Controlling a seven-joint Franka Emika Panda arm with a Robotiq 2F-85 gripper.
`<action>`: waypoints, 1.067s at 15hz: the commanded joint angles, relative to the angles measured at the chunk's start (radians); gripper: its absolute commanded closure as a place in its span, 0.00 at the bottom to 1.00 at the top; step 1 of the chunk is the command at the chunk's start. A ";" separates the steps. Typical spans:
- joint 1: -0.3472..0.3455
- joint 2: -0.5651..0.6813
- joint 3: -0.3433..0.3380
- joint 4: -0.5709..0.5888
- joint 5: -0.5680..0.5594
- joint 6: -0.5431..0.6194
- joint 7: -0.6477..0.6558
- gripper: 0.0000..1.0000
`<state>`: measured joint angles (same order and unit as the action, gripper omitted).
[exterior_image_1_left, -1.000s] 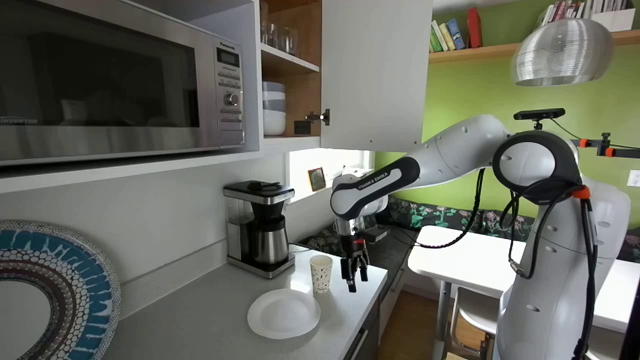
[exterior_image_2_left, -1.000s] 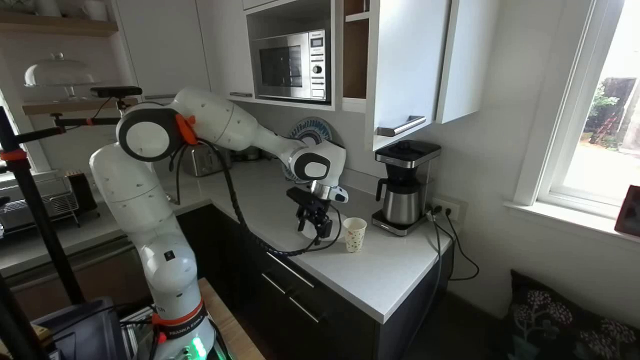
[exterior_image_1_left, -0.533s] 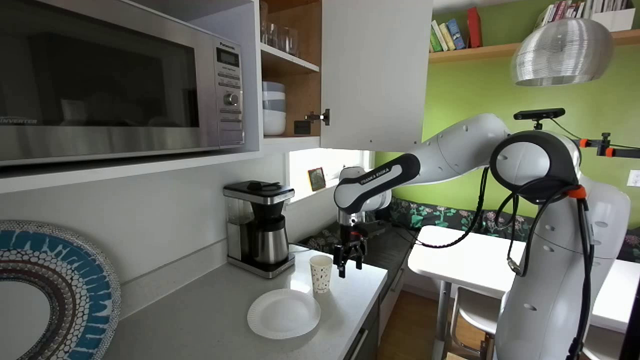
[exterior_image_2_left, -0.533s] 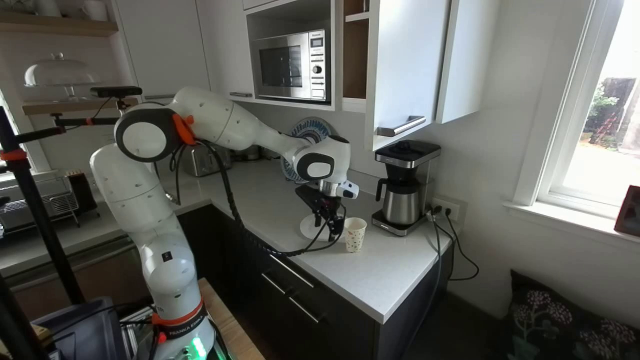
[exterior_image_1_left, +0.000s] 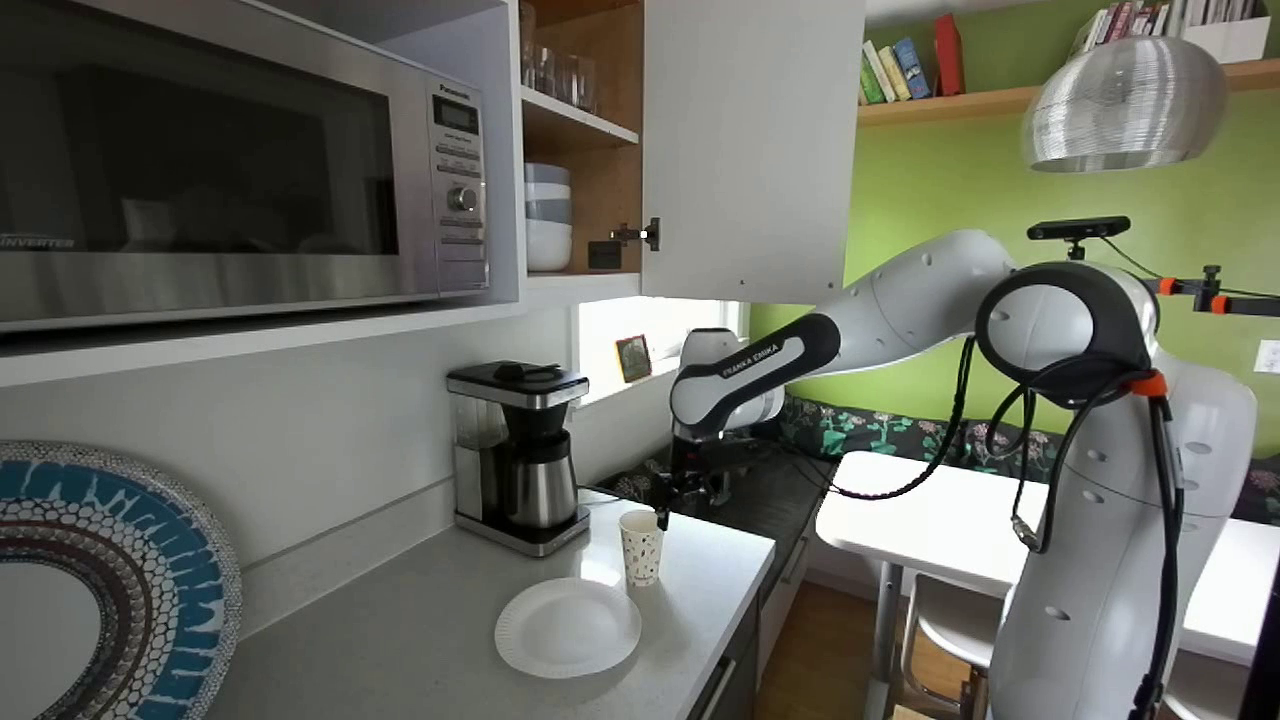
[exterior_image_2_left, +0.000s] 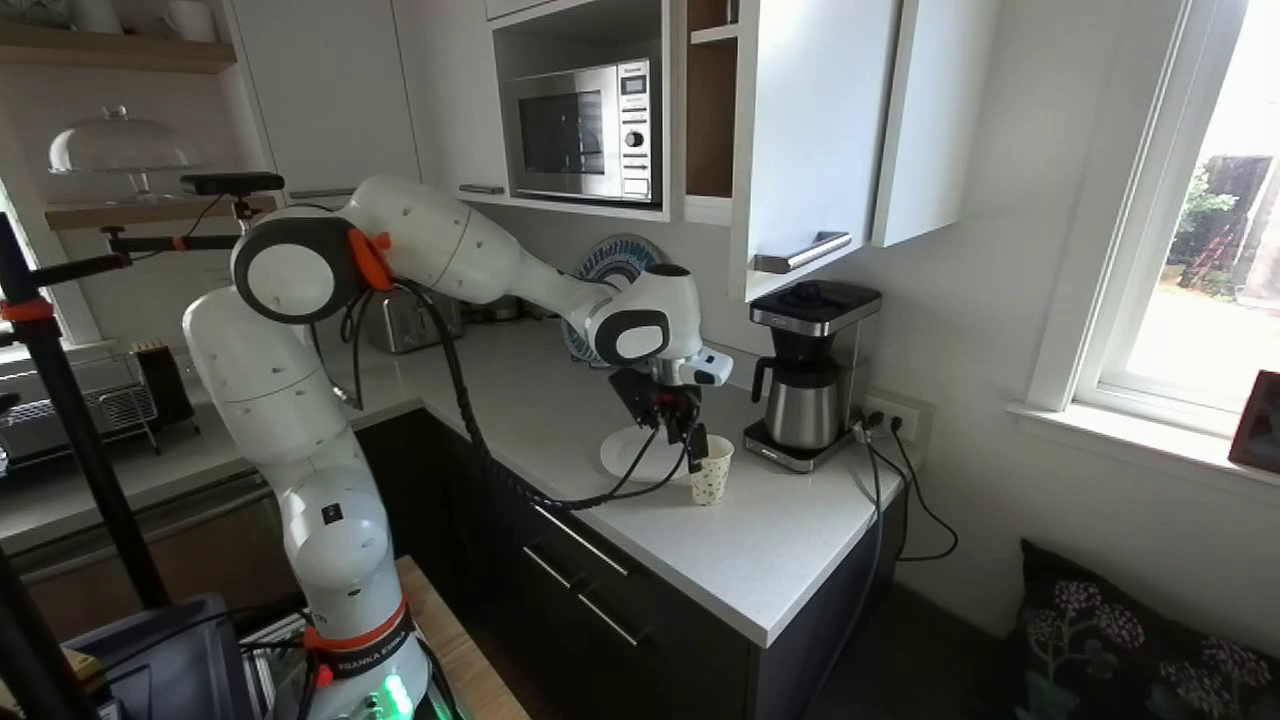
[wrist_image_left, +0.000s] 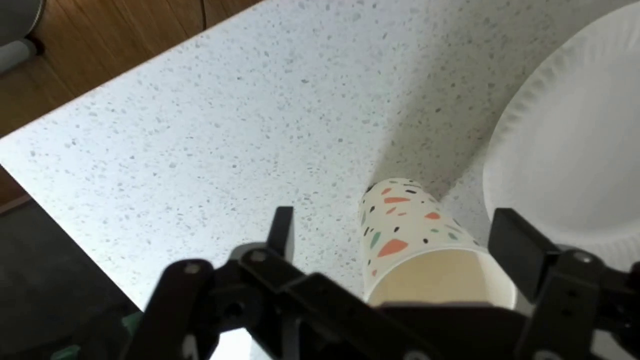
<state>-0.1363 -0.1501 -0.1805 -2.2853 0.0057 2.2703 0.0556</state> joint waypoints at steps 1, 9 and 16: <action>-0.022 0.015 0.014 -0.021 -0.017 0.079 0.091 0.00; -0.023 0.087 0.008 -0.020 0.039 0.199 0.195 0.00; -0.021 0.110 0.006 -0.022 0.094 0.235 0.199 0.55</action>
<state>-0.1504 -0.0444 -0.1798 -2.2955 0.0665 2.4750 0.2487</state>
